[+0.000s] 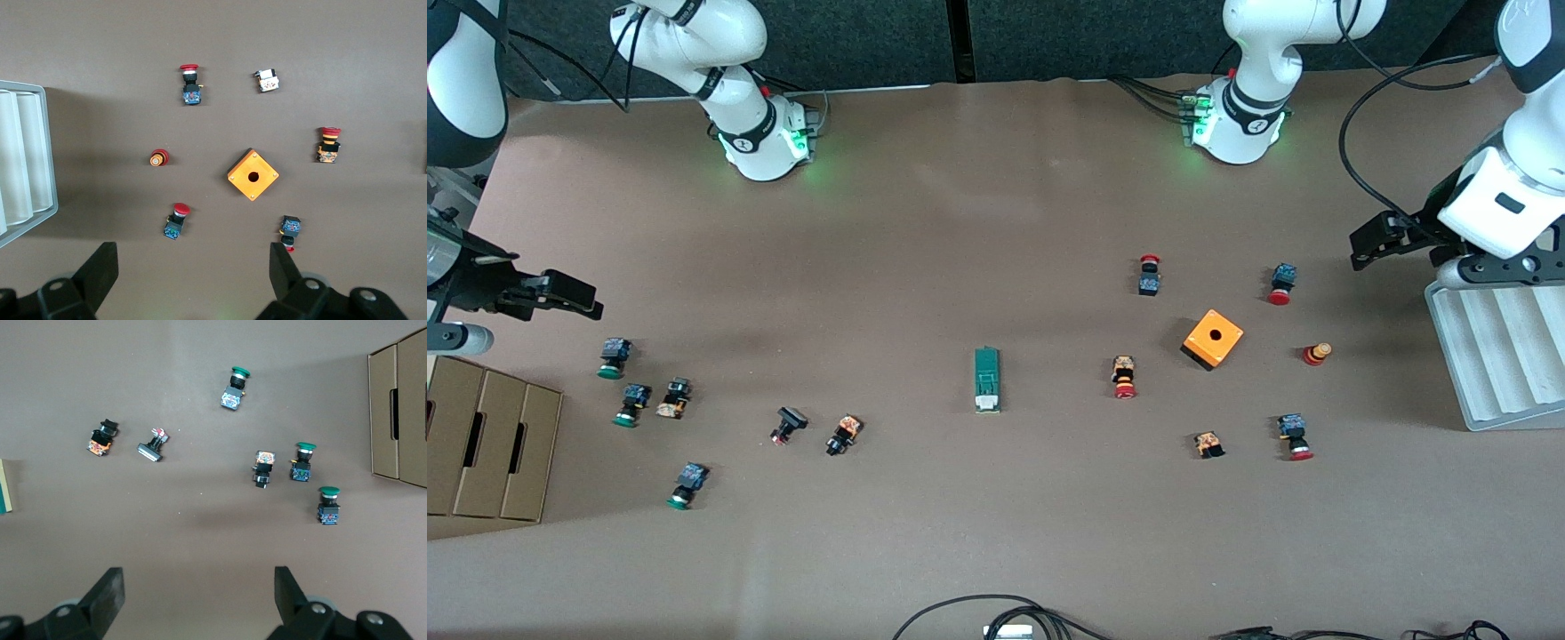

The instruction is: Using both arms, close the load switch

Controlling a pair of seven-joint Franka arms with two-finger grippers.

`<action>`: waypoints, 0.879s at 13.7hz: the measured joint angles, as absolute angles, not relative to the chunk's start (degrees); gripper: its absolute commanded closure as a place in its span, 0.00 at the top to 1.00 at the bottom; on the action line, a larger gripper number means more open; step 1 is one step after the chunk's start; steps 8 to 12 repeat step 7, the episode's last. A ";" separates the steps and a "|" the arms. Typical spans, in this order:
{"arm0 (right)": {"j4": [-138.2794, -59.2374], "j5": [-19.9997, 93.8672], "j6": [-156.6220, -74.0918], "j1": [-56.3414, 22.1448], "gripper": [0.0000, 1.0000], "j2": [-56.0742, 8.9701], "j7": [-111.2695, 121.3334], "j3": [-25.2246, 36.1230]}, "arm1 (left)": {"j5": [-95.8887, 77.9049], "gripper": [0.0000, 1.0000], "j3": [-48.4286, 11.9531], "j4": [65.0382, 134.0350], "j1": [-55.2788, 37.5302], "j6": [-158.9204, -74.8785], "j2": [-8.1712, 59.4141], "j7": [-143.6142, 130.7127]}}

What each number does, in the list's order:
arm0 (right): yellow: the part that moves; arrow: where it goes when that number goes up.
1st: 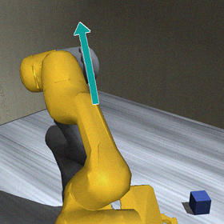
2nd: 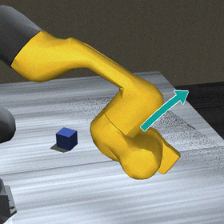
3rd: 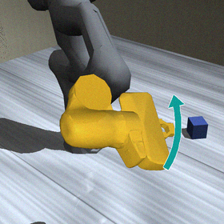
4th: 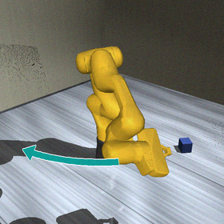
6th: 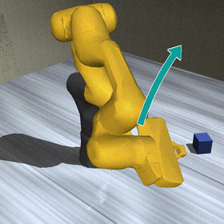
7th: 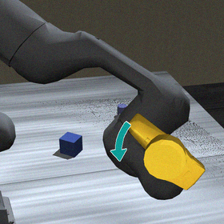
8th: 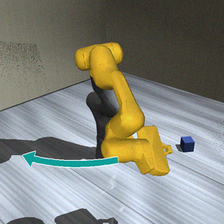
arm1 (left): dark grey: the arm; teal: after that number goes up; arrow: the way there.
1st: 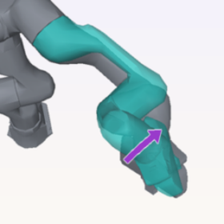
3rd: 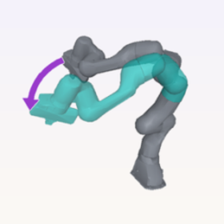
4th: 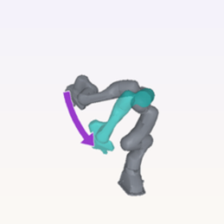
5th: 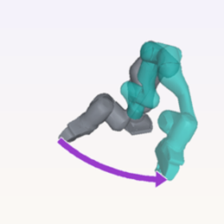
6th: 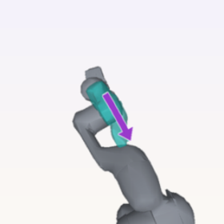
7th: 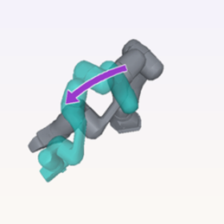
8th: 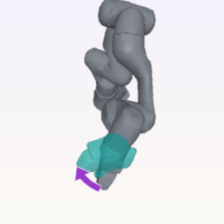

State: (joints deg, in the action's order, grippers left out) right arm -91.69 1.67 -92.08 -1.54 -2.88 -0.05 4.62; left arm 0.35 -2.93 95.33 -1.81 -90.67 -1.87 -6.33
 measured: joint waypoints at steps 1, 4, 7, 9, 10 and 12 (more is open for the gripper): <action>-91.69 1.67 -92.08 -1.54 1.00 -2.87 -0.05 4.62 | 0.44 1.00 -2.78 95.33 -1.65 -90.44 -1.78 -6.33; -91.80 1.67 -92.08 -1.55 1.00 -2.87 -0.04 4.57 | 0.56 1.00 -2.69 95.33 -1.29 -90.32 -1.38 -6.33; -91.88 1.67 -92.08 -1.56 1.00 -2.88 -0.03 4.53 | 0.57 1.00 -2.70 94.88 -1.29 -90.32 -1.15 -6.33; -91.88 1.67 -92.08 -1.56 1.00 -2.88 -0.03 4.53 | 0.57 1.00 -2.70 94.88 -1.29 -90.32 -1.15 -6.33; -91.88 1.67 -92.08 -1.56 1.00 -2.88 -0.03 4.53 | 0.57 1.00 -2.70 94.88 -1.29 -90.32 -1.15 -6.33; -91.88 1.67 -92.08 -1.56 1.00 -2.88 -0.03 4.53 | 0.57 1.00 -2.70 94.88 -1.29 -90.32 -1.15 -6.33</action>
